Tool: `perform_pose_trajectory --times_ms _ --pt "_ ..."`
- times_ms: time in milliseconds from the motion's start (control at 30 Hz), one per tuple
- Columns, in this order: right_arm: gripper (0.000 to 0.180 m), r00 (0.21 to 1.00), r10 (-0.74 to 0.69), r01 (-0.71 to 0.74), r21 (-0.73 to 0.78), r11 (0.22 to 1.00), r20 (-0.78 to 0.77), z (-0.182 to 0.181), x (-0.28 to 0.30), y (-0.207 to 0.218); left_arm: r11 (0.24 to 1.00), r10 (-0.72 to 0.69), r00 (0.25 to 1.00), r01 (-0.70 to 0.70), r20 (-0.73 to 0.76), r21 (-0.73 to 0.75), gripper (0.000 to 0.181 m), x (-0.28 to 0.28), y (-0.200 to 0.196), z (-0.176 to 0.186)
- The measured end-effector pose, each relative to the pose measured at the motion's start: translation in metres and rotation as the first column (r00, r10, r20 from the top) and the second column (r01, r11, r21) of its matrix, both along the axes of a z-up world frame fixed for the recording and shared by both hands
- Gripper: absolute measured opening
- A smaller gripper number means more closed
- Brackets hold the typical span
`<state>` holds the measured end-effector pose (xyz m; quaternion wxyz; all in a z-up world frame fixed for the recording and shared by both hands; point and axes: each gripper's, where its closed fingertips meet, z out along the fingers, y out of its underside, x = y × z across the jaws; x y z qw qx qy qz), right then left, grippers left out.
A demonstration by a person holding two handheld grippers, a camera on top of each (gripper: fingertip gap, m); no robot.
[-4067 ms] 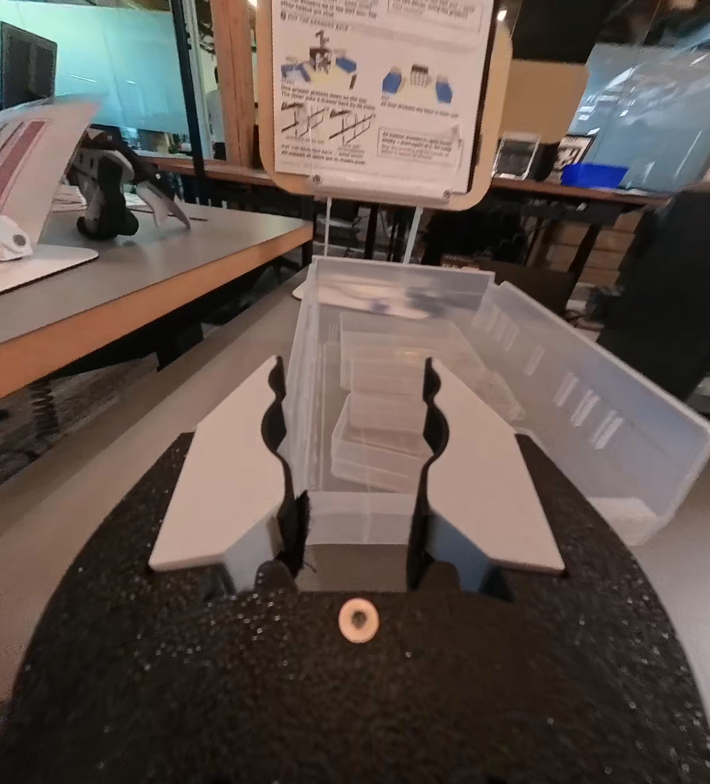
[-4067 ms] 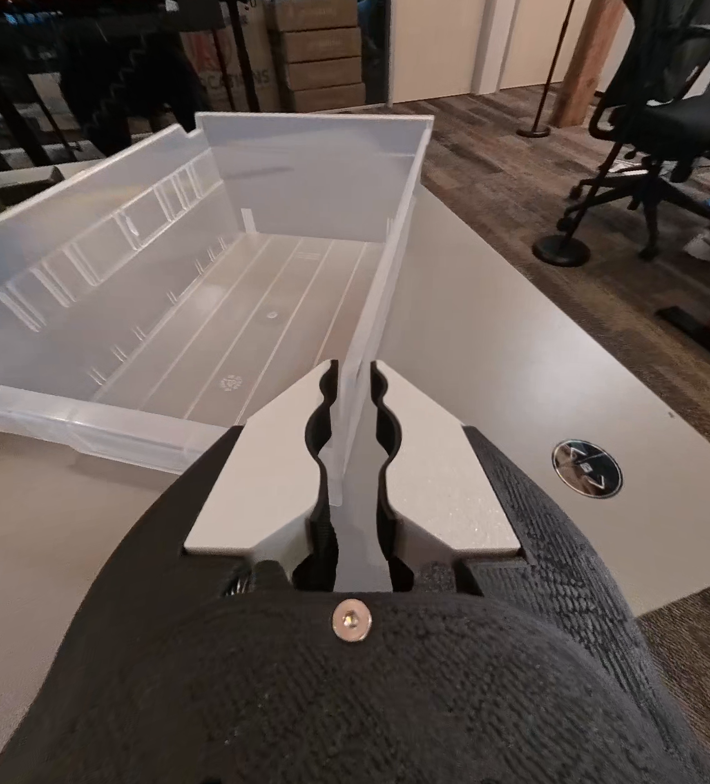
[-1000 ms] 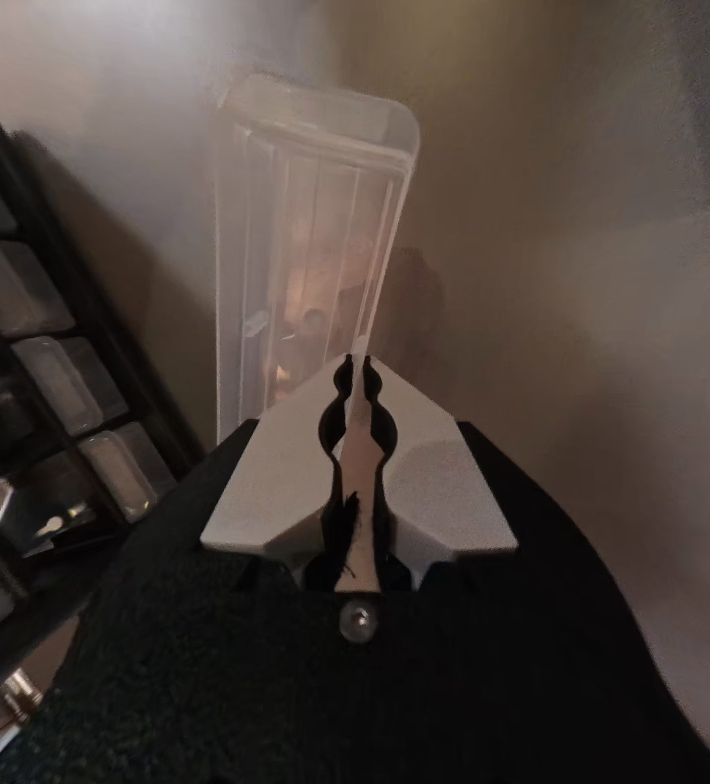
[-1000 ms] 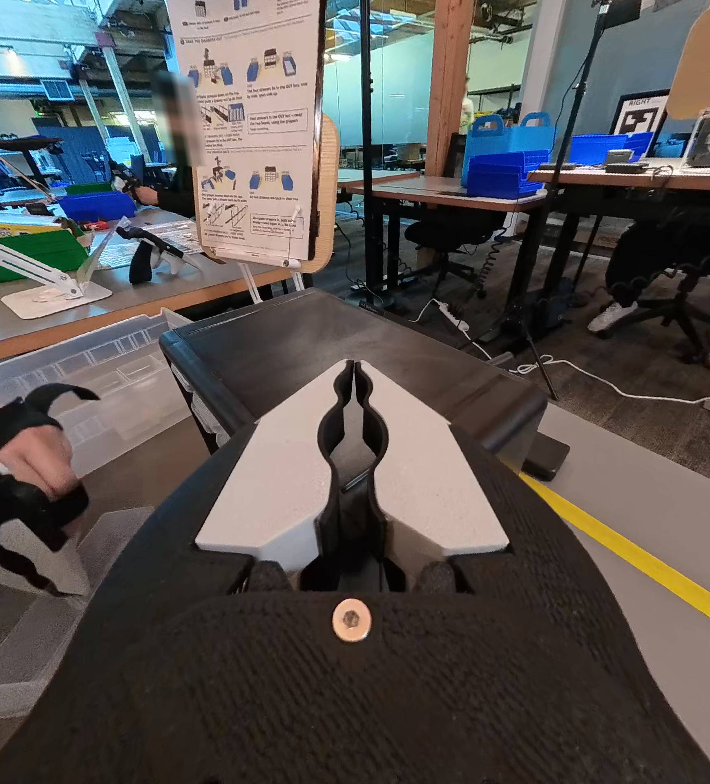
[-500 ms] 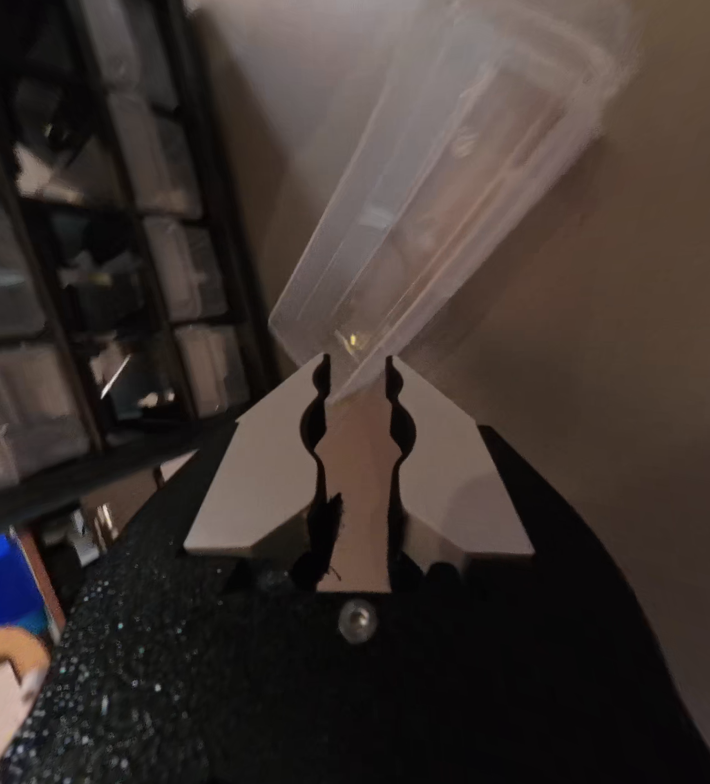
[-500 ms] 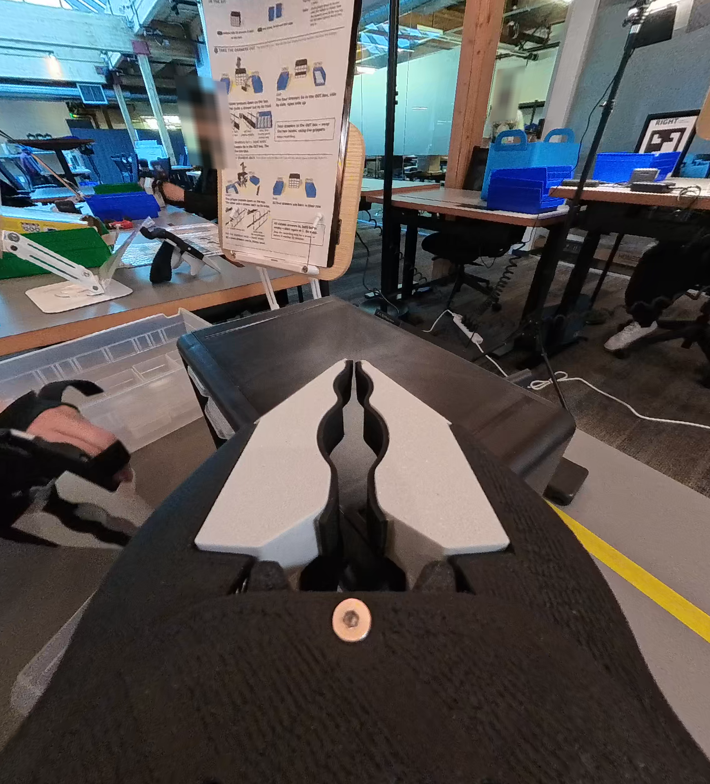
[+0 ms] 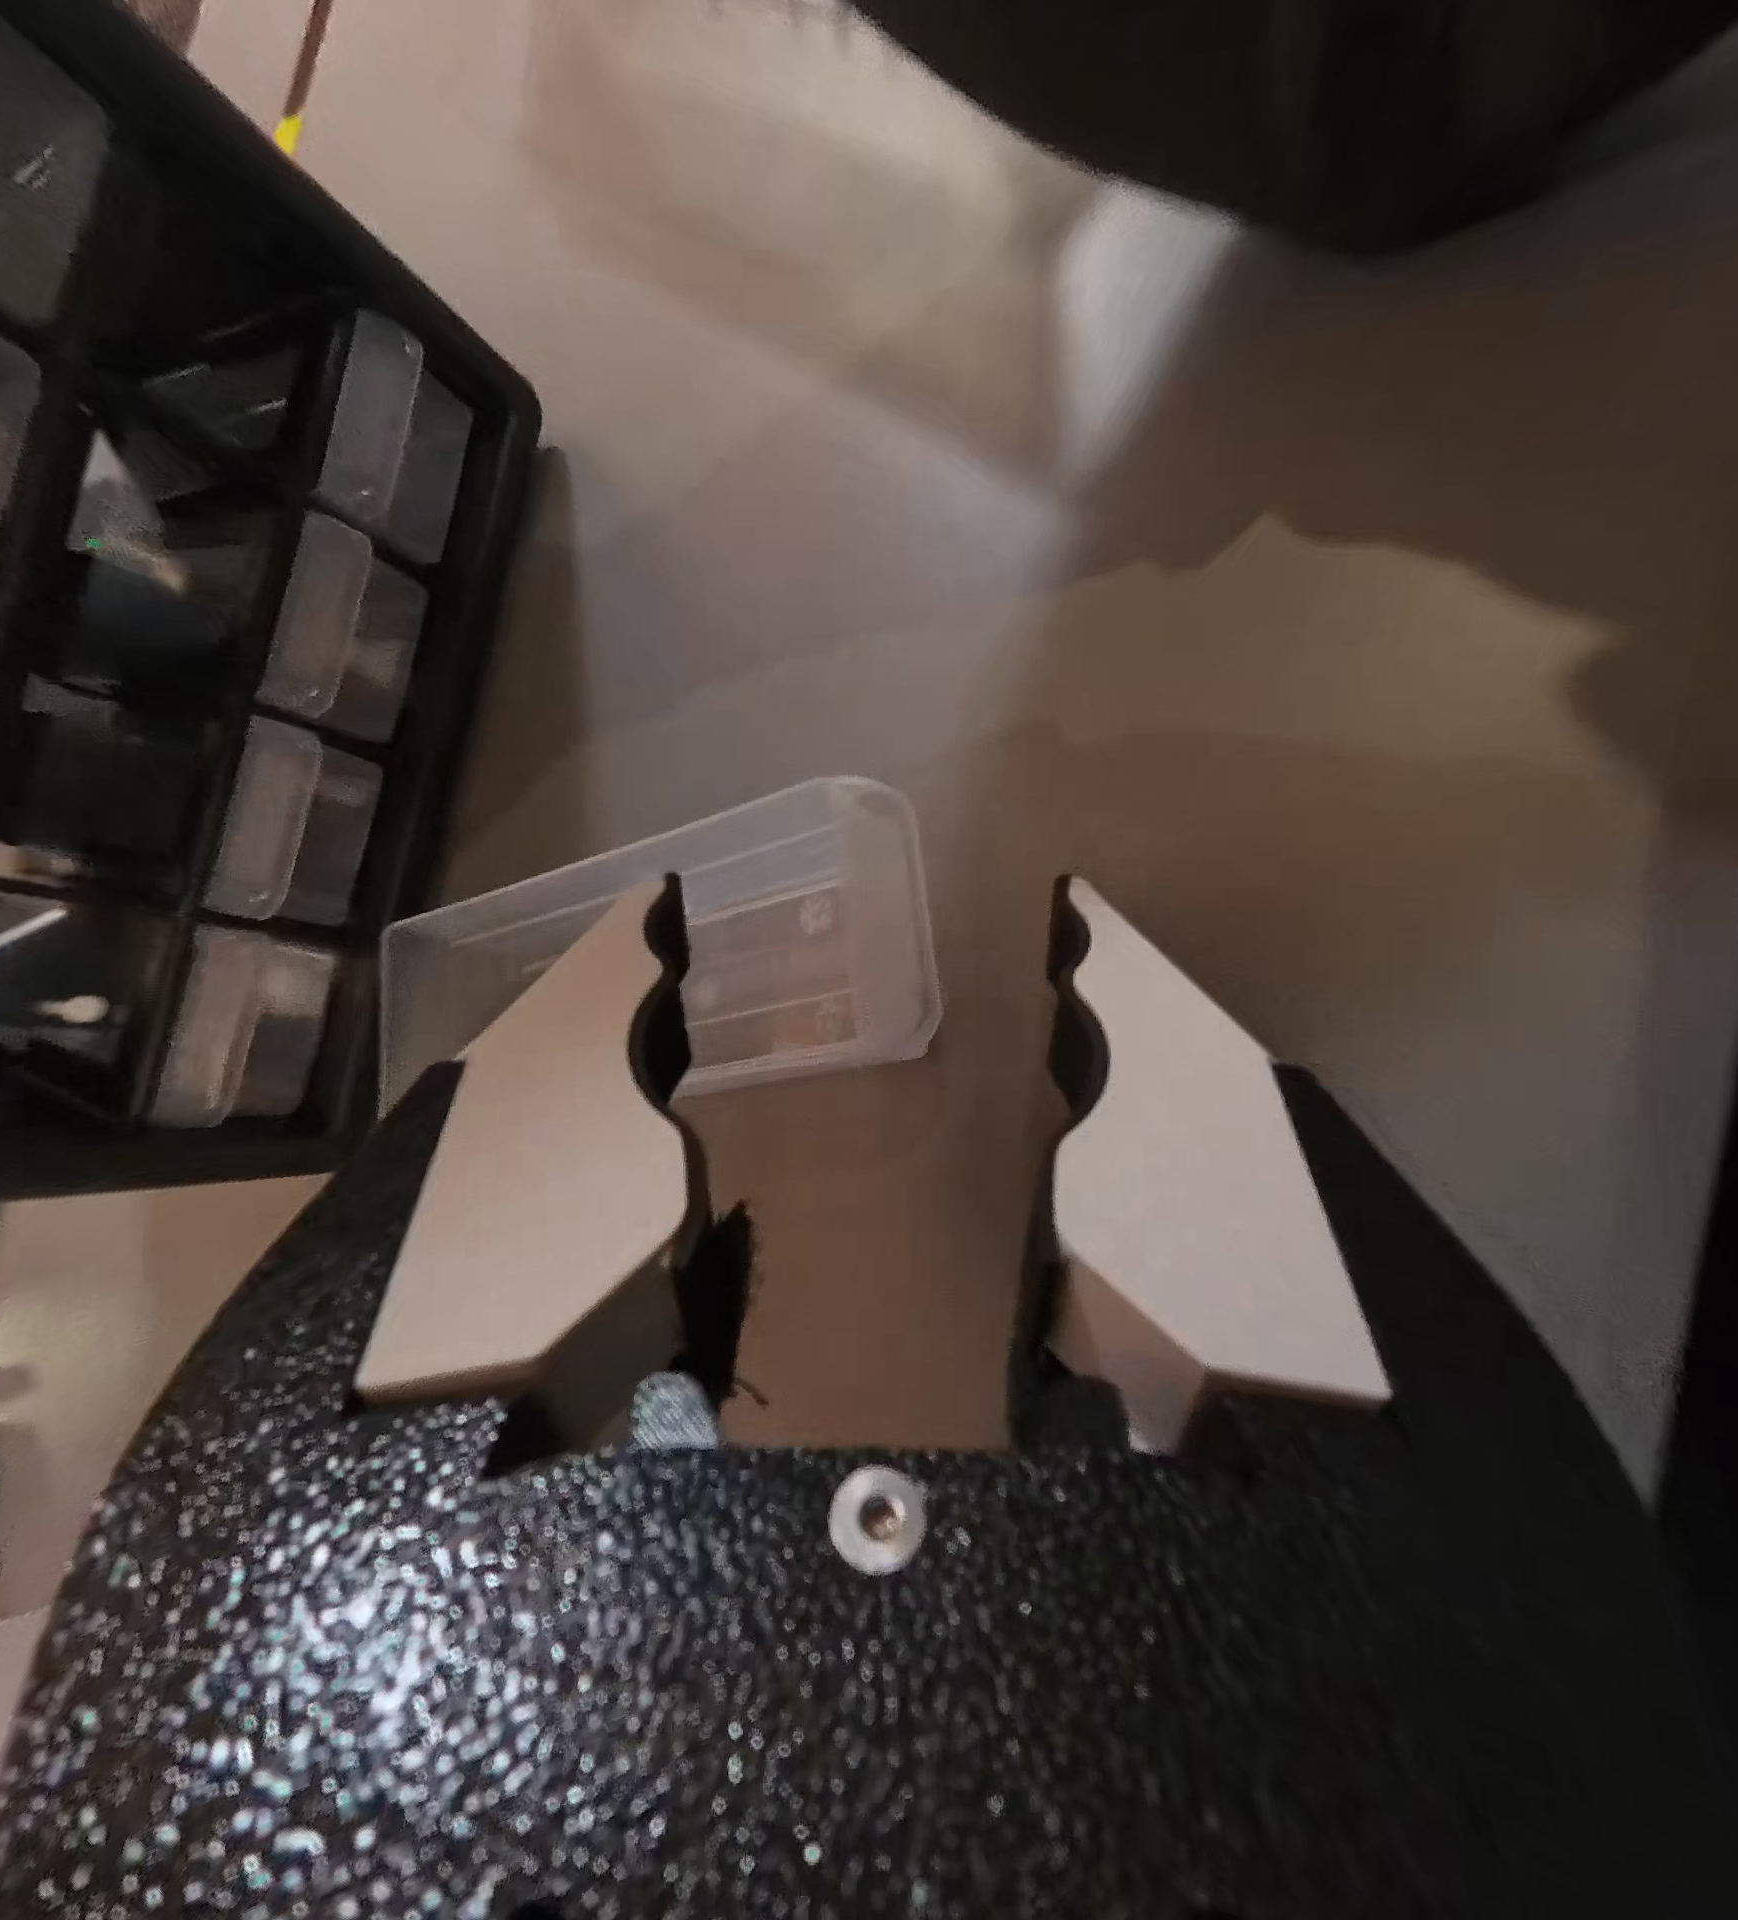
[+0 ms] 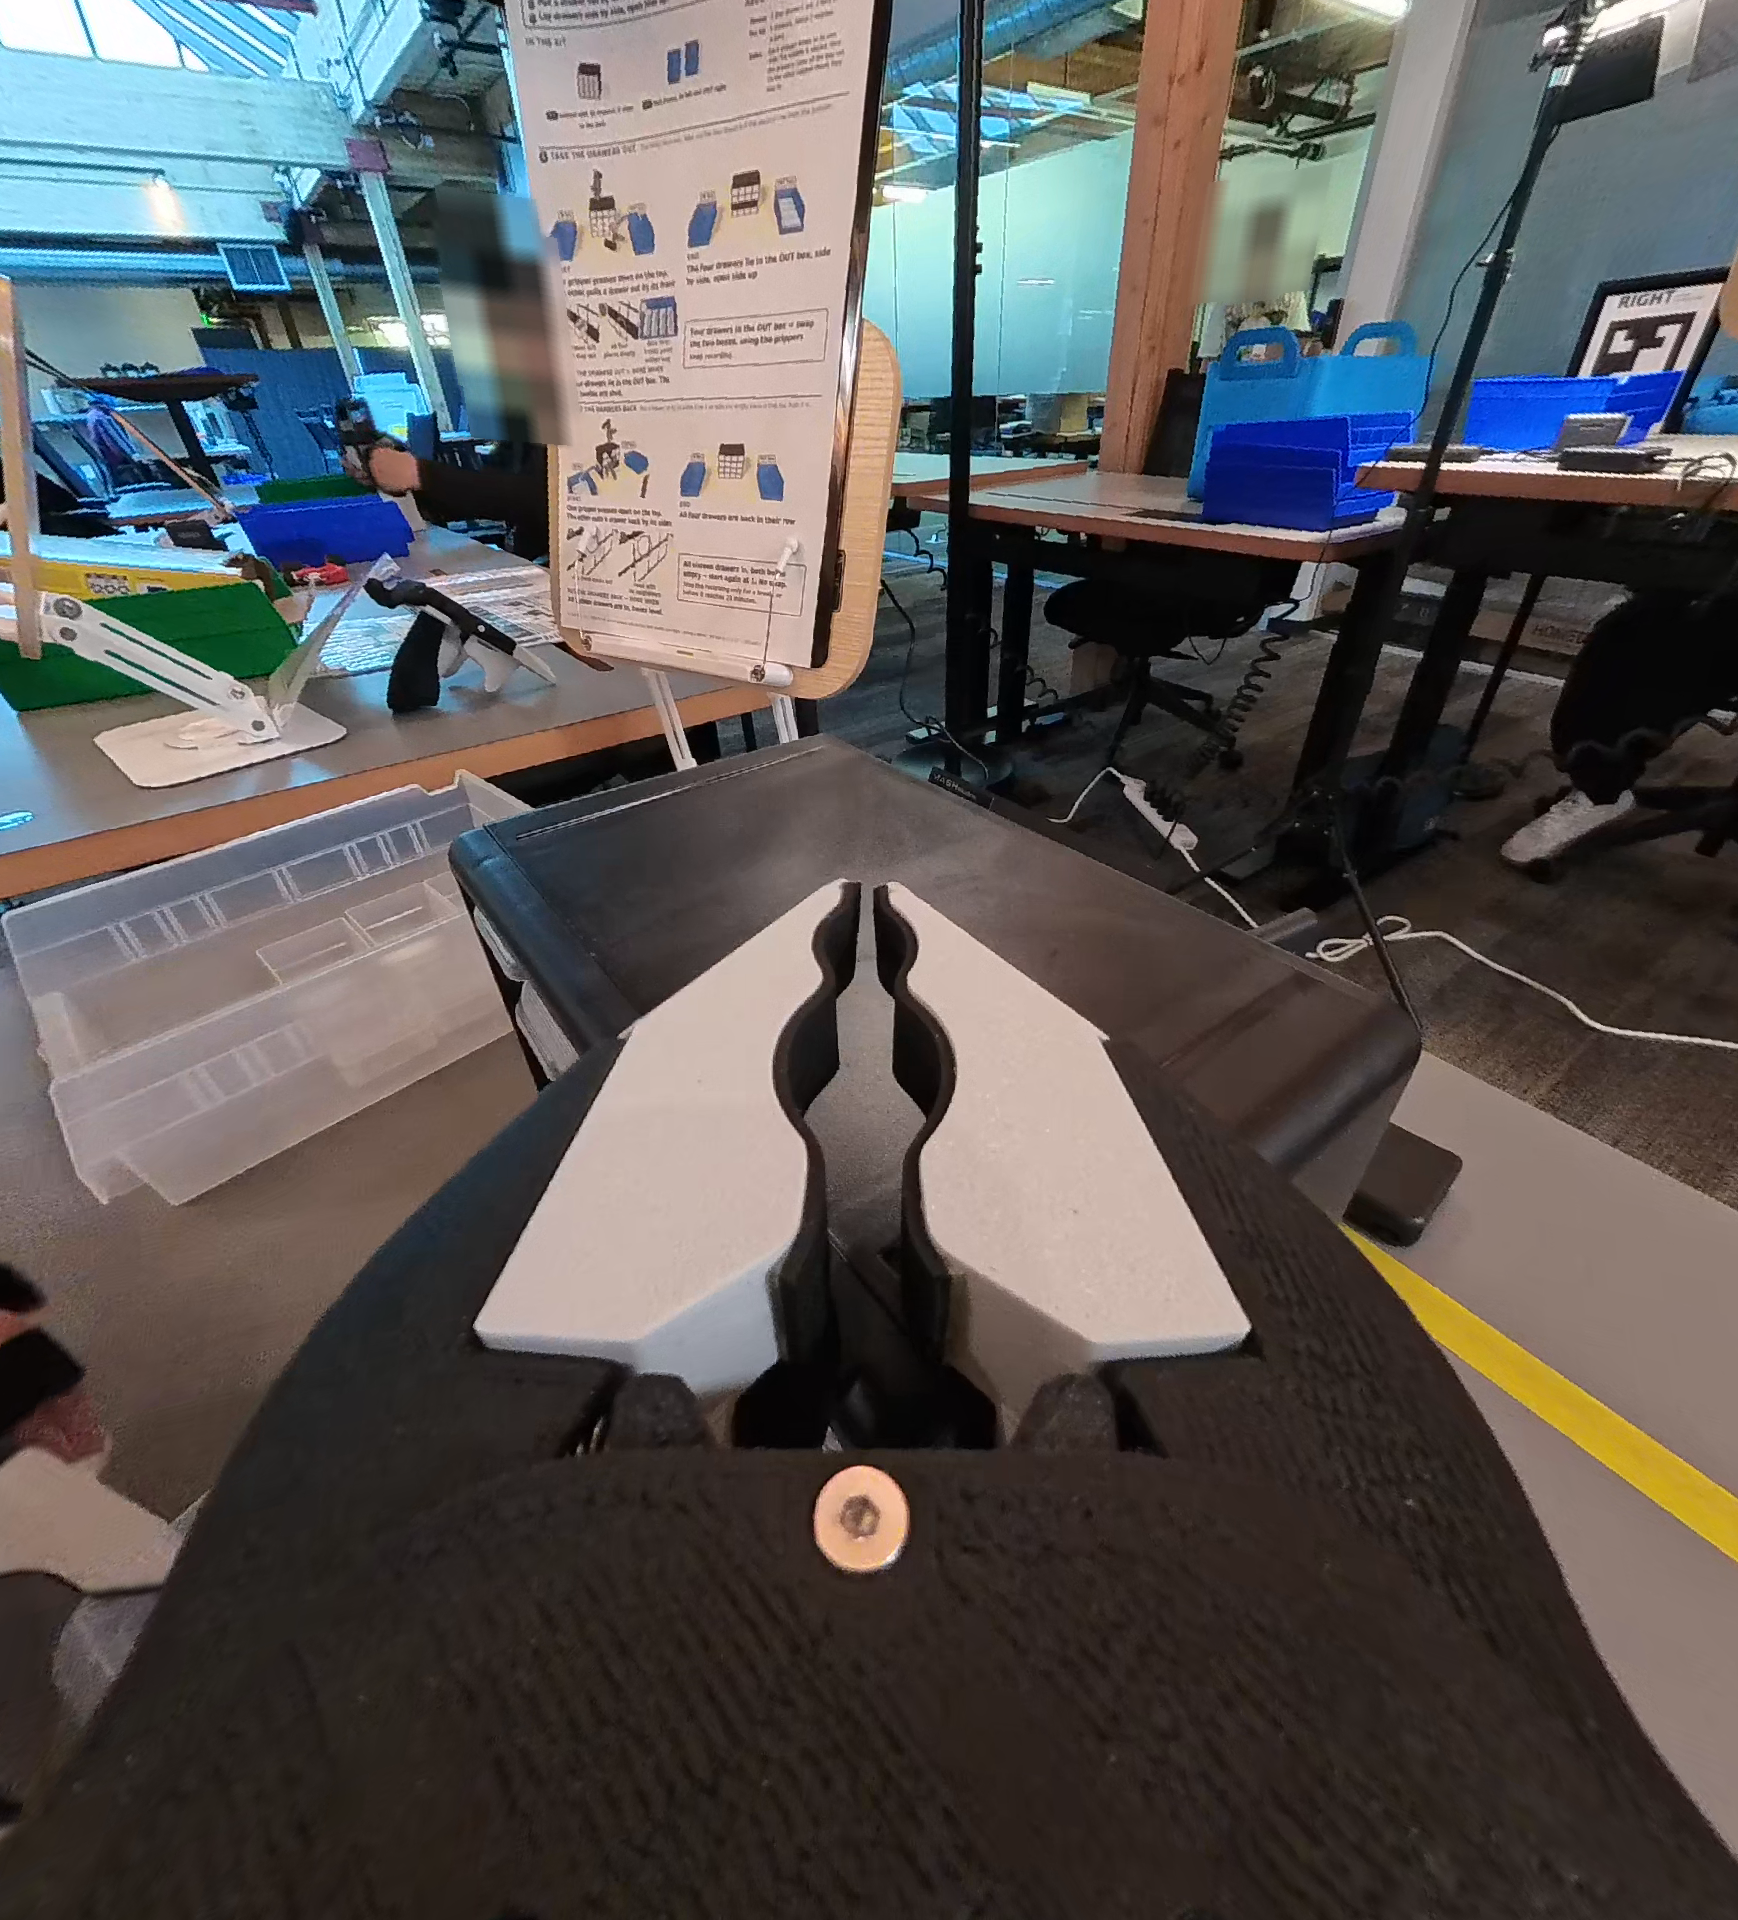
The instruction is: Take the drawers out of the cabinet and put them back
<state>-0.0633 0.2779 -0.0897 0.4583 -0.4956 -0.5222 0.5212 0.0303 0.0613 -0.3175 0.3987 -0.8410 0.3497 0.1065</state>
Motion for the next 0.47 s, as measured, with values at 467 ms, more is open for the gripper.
perform_pose_trajectory --times_ms 467 --pt "0.002 1.0 0.02 -0.02 -0.022 1.0 -0.01 0.001 0.001 -0.001 0.996 0.018 0.938 0.012 -0.346 0.083 0.017 -0.044 0.012 0.042"
